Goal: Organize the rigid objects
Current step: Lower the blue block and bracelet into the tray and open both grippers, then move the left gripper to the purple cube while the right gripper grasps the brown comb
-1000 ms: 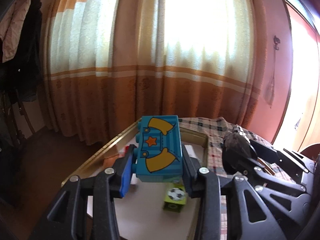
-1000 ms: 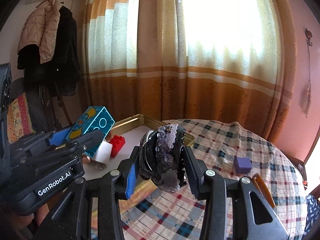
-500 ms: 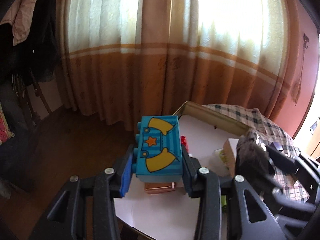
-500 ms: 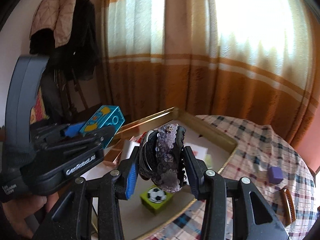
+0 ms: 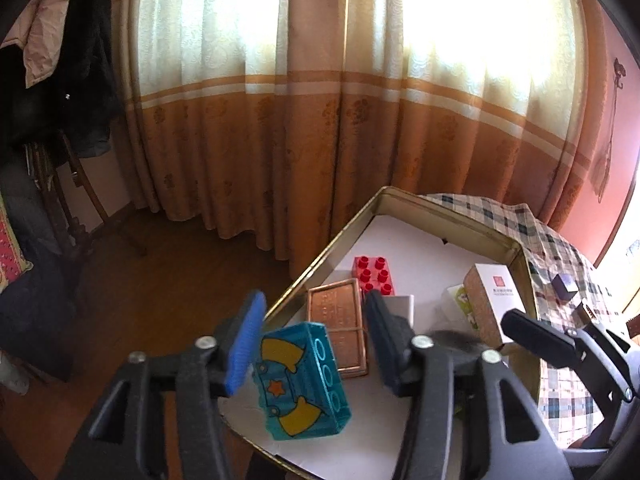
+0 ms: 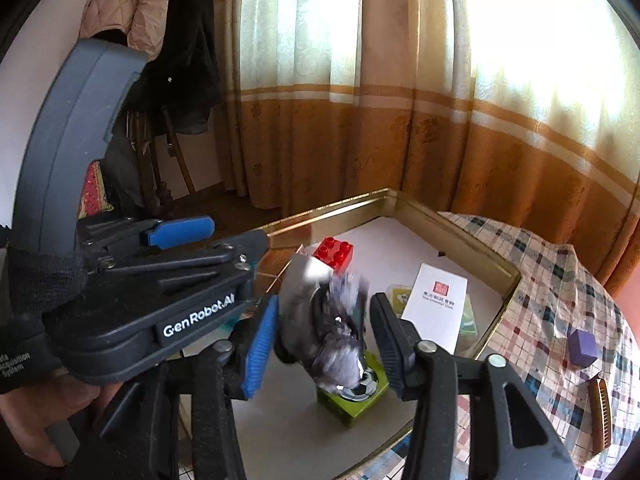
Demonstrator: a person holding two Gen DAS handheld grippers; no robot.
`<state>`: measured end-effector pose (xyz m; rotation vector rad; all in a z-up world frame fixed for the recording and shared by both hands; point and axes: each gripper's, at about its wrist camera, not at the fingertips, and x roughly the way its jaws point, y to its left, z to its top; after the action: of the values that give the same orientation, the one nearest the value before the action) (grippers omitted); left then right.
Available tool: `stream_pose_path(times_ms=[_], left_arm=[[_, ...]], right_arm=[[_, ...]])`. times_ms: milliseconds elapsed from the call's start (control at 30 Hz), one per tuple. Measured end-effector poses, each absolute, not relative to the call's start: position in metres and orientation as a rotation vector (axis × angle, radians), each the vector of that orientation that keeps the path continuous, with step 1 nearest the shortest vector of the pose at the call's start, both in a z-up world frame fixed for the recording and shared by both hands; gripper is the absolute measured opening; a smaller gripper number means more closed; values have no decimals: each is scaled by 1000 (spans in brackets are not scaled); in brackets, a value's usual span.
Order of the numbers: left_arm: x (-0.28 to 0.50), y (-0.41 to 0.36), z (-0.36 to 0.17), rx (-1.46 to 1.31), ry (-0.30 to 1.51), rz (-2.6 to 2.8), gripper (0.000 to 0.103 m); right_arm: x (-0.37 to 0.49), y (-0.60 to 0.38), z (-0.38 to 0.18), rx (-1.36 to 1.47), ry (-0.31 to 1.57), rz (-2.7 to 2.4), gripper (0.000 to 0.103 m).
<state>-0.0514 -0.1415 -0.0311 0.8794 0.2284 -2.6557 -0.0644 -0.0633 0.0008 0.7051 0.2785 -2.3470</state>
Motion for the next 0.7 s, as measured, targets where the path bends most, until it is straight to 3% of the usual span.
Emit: stream_pose_path(times_ms=[133,500,600,700], left_arm=[[-47,-141,-24,837,236,-2657,77],[-41,-93,-13,837,210,-2763,79],[-42,-59,-8,842,140,-2826,92],[-45,-25,-2,843,79,-2892,96]], right_arm=[[-63,-52,4,694,262,-2363,63],[-58,32,7,713,185,-2488,63],[-66,64,2,752,173,-2557,63],[-82,97,-3,817,136,-2640,63]])
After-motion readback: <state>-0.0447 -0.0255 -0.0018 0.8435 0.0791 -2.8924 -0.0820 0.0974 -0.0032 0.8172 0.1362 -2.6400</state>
